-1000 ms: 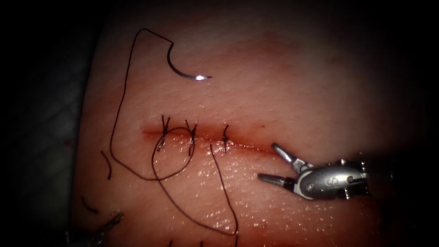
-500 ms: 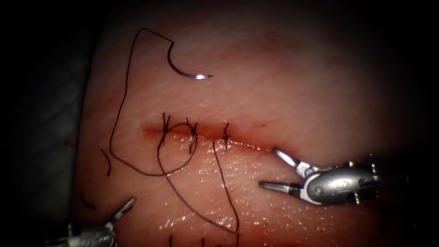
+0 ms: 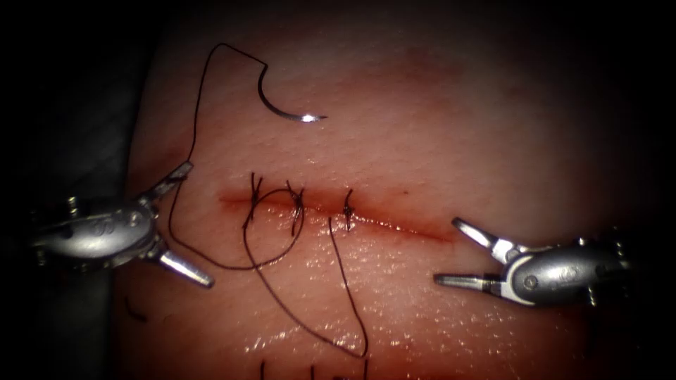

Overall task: Wound Closure
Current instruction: Place the cut suture end onto the skin.

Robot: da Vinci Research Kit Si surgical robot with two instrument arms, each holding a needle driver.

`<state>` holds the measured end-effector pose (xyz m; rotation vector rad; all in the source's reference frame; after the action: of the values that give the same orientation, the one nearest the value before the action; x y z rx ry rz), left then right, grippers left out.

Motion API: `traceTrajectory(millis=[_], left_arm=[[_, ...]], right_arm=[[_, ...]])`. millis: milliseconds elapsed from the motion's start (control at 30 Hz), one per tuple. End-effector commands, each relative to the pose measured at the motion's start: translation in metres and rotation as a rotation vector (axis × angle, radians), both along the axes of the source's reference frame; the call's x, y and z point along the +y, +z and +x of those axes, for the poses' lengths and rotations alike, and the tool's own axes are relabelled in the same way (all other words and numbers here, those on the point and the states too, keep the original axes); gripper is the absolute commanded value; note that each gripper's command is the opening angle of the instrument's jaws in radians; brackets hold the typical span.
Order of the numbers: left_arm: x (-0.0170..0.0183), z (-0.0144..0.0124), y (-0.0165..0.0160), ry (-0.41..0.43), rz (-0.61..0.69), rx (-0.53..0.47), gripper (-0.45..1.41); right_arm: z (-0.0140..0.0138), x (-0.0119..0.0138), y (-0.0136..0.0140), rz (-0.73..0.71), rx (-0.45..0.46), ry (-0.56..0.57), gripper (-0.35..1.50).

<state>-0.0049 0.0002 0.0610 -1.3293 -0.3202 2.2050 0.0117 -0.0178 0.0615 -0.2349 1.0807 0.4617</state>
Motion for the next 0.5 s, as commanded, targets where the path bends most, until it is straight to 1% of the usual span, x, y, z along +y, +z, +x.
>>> traceTrajectory(millis=[33, 67, 100, 133, 167, 233, 300, 333, 367, 400, 467, 500], left_arm=[[0.0006, -0.0005, 0.0012, -0.004, 0.005, -0.001, 1.16], [0.0025, -0.0003, 0.0027, -0.007, 0.017, -0.001, 1.08], [0.0025, -0.0003, 0.0027, -0.007, 0.017, -0.001, 1.08], [0.0040, -0.0001, 0.0041, -0.020, 0.020, 0.001, 1.01], [0.0040, -0.0001, 0.0041, -0.020, 0.020, 0.001, 1.01], [0.0055, 0.0000, 0.0060, -0.040, 0.019, 0.030, 1.01], [0.0063, -0.0001, 0.0077, -0.045, 0.017, 0.036, 1.04], [0.0066, -0.0003, 0.0088, -0.052, 0.018, 0.040, 1.08], [0.0067, -0.0004, 0.0097, -0.059, 0.025, 0.035, 1.08], [0.0068, -0.0006, 0.0102, -0.059, 0.028, 0.032, 1.08], [0.0068, -0.0016, 0.0131, -0.049, 0.030, 0.022, 1.08], [0.0068, -0.0016, 0.0131, -0.049, 0.030, 0.022, 1.08]], right_arm=[[0.0008, -0.0003, 0.0006, 0.002, 0.000, -0.003, 1.11], [0.0008, -0.0002, 0.0007, 0.002, -0.001, -0.003, 1.03], [0.0008, -0.0002, 0.0007, 0.002, -0.001, -0.003, 1.03], [0.0007, -0.0002, 0.0007, 0.002, -0.001, -0.003, 0.86], [0.0007, -0.0002, 0.0007, 0.002, -0.001, -0.003, 0.86], [0.0008, -0.0001, 0.0007, 0.002, -0.001, 0.000, 0.78], [0.0010, 0.0003, 0.0007, 0.006, -0.003, 0.003, 0.73], [0.0011, 0.0006, 0.0006, 0.009, -0.006, 0.007, 0.66], [0.0012, 0.0009, 0.0005, 0.012, -0.001, 0.004, 0.57], [0.0014, 0.0014, 0.0004, 0.016, 0.007, -0.001, 0.39], [0.0015, 0.0021, 0.0002, 0.019, 0.020, -0.002, 0.15], [0.0015, 0.0021, 0.0002, 0.019, 0.020, -0.002, 0.15]])
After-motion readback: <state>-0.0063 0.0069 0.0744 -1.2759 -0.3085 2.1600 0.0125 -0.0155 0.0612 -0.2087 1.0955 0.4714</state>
